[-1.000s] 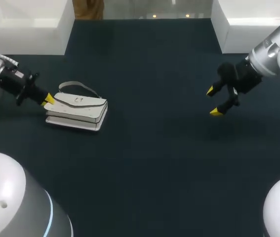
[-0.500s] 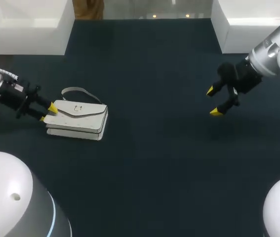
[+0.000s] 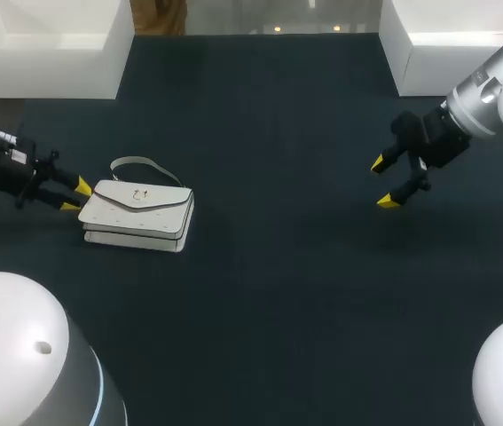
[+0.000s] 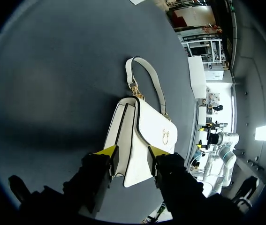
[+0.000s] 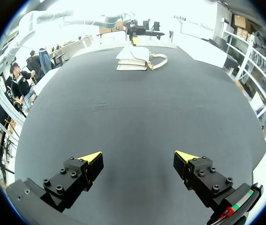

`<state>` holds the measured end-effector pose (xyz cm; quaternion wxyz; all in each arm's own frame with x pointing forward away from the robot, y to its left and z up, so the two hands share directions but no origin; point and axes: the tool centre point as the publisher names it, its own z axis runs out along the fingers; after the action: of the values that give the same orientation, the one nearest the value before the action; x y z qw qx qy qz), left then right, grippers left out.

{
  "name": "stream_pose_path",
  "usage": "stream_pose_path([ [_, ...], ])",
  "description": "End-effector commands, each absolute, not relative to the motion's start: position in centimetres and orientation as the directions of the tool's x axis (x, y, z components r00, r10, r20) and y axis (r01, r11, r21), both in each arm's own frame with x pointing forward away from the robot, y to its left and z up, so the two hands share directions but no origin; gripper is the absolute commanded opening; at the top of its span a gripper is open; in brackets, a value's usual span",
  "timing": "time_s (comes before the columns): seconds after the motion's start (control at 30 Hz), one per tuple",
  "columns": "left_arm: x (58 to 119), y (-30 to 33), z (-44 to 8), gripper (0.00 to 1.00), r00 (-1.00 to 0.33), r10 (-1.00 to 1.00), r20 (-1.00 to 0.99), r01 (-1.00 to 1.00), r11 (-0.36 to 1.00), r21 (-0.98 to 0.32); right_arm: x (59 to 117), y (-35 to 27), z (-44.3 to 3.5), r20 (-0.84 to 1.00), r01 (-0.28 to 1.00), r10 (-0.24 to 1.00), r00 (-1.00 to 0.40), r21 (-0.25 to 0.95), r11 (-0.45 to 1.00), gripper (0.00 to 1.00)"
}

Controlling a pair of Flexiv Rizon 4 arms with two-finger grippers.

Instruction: Pick up the bag, open it, inspect its contents, close it, and place it on the opposite side

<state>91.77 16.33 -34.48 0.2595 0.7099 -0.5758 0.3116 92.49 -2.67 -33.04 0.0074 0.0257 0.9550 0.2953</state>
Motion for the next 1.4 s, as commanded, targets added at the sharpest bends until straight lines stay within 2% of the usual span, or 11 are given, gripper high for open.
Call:
stream_pose_path([
  [0.03,93.4,16.4,-35.4,0.42,0.132,-0.658,0.742,-0.985,-0.001,0.174,92.4,-2.7,-33.0,0.0,0.045,0.054,-0.999,0.565,0.824,1.0],
  [0.33,93.0,15.6,-35.7,0.38,0.076,-0.657,0.75,-0.979,0.092,0.18,92.4,-2.7,-33.0,0.0,0.045,0.054,-0.999,0.565,0.824,1.0],
  [0.4,92.7,15.2,-35.5,0.27,0.06,-0.655,0.754,-0.978,0.112,0.175,92.4,-2.7,-33.0,0.0,0.045,0.054,-0.999,0.565,0.824,1.0],
  [0.57,91.9,14.8,-35.6,0.21,0.016,-0.659,0.752,-0.972,0.168,0.167,92.4,-2.7,-33.0,0.0,0.045,0.054,-0.999,0.565,0.824,1.0],
  [0.6,91.7,14.7,-35.7,0.16,0.01,-0.661,0.75,-0.971,0.173,0.166,92.4,-2.7,-33.0,0.0,0.045,0.054,-0.999,0.565,0.824,1.0],
  [0.67,91.5,14.6,-35.8,0.0,0.007,-0.663,0.749,-0.971,0.175,0.165,92.4,-2.7,-33.0,0.0,0.045,0.054,-0.999,0.565,0.824,1.0],
  [0.87,90.1,13.8,-36.0,0.0,0.0,-0.655,0.755,-0.987,0.123,0.107,92.4,-2.7,-33.0,0.0,0.045,0.054,-0.999,0.565,0.824,1.0],
  [1.07,88.4,10.7,-36.1,0.0,0.021,-0.592,0.806,-0.998,-0.055,-0.014,92.4,-2.7,-33.0,0.0,0.045,0.054,-0.999,0.565,0.824,1.0],
  [1.2,87.9,7.9,-36.6,0.0,0.068,-0.489,0.869,-0.985,-0.169,-0.018,92.4,-2.7,-33.0,0.0,0.045,0.054,-0.999,0.565,0.824,1.0],
  [1.4,87.4,5.6,-35.9,0.0,0.048,-0.492,0.869,-0.969,-0.234,-0.079,92.4,-2.7,-33.0,0.0,0.045,0.054,-0.999,0.565,0.824,1.0],
])
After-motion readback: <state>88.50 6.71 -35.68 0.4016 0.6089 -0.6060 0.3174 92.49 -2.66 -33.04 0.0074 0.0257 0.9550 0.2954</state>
